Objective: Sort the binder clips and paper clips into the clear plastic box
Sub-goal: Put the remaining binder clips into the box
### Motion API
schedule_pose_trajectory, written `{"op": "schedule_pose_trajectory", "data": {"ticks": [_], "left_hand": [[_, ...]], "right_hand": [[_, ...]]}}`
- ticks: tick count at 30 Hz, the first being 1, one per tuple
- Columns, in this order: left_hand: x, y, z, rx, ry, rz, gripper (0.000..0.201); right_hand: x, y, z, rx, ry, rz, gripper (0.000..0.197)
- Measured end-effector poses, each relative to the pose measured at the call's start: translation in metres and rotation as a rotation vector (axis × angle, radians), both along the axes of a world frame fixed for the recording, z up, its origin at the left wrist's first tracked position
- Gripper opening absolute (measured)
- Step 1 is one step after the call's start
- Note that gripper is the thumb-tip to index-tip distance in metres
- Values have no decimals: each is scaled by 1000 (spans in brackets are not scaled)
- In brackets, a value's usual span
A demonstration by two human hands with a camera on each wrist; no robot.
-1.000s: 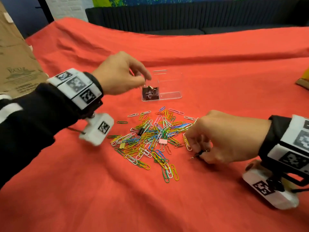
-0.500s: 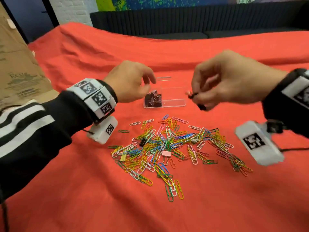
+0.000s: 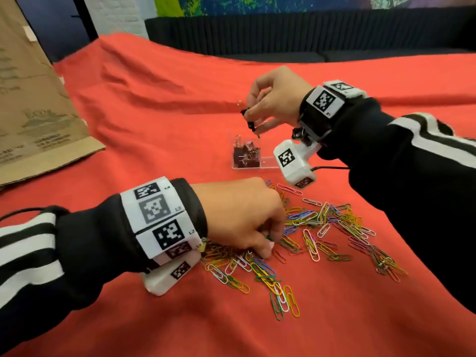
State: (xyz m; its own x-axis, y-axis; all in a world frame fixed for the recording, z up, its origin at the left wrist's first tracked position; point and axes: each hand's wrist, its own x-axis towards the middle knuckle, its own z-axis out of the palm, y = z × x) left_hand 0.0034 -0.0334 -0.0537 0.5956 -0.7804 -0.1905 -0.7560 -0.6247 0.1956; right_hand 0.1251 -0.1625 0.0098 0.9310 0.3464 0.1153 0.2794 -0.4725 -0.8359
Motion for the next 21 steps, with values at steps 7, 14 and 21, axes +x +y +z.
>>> {"op": "schedule_pose_trajectory", "data": {"ticks": [7, 14, 21], "left_hand": [[-4, 14, -2, -86, -5, -12, 15], [-7, 17, 6, -229, -148, 5, 14], [-20, 5, -2, -44, -134, -8, 34]], "right_hand": [[12, 16, -7, -133, -129, -65, 17], [6, 20, -4, -450, -310, -104, 18], [5, 12, -4, -514, -291, -97, 7]]}}
